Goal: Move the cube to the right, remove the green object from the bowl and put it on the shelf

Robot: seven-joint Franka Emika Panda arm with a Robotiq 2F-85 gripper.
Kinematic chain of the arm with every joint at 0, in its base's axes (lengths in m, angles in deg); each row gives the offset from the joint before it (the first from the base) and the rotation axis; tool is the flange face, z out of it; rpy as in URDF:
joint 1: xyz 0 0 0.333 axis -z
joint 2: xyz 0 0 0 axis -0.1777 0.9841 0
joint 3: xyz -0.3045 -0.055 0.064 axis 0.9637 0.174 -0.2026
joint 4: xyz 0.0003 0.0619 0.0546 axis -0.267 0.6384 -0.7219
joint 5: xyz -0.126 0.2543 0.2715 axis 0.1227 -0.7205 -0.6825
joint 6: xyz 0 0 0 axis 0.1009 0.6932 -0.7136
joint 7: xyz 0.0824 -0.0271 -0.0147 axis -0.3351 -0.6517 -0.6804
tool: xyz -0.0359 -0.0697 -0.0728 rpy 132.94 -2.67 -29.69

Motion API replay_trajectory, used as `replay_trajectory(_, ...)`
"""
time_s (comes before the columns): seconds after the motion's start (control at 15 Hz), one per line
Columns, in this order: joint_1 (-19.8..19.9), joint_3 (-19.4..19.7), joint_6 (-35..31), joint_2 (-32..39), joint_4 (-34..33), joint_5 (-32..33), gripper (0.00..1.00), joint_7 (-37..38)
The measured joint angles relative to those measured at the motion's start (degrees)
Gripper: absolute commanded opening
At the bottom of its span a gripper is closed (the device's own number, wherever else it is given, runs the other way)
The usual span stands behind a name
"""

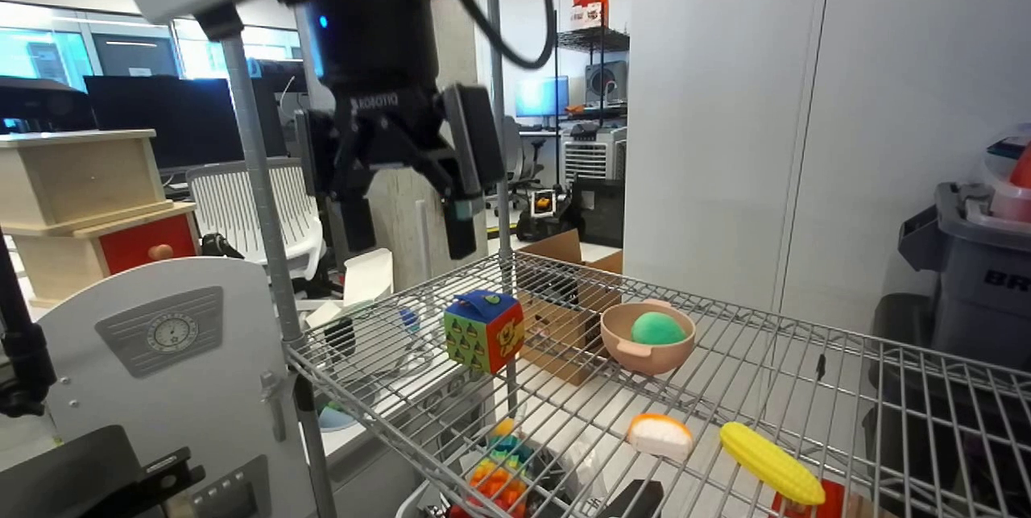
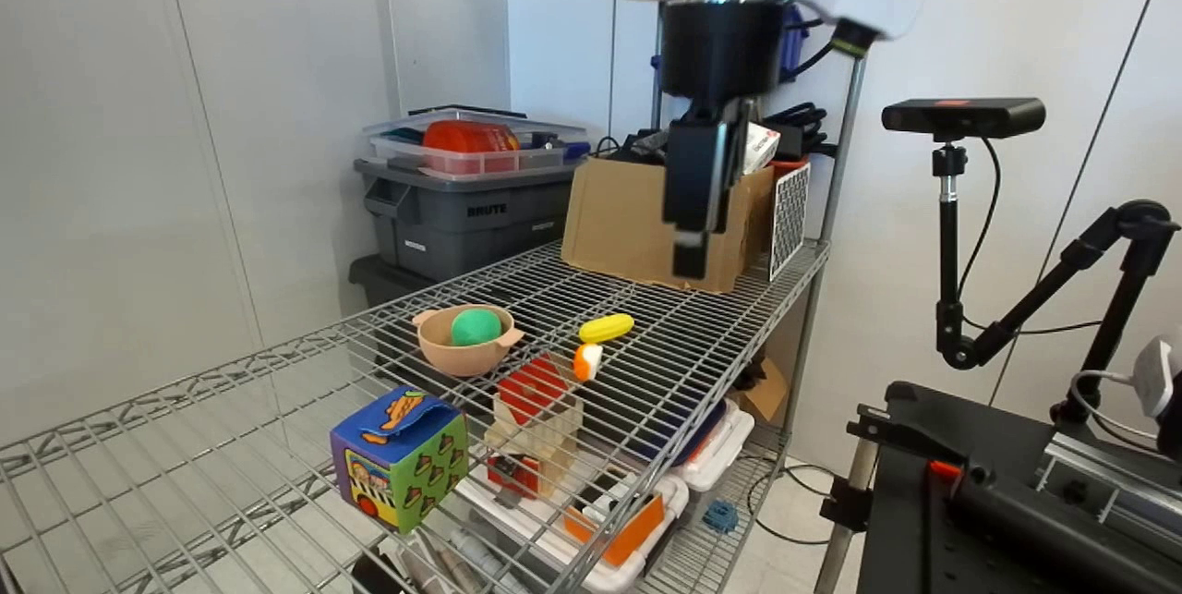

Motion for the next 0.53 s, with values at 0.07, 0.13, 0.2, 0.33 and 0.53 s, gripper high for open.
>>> replay_trajectory(0.07,-0.85,-0.77,-1.86,3.43,-1.58,1.53,1.00,3.26)
replay_trajectory(0.13,-1.70,-1.15,-3.16,7.11,-3.74,2.91,1.00,6.23)
replay_trajectory(0.2,-2.55,-1.17,-3.92,10.90,-6.48,4.19,1.00,8.97)
replay_trajectory(0.33,-4.05,-0.78,-5.05,18.50,-13.05,5.92,1.00,13.40)
replay_trajectory(0.53,-6.64,0.62,-5.71,28.22,-23.82,6.38,1.00,17.30)
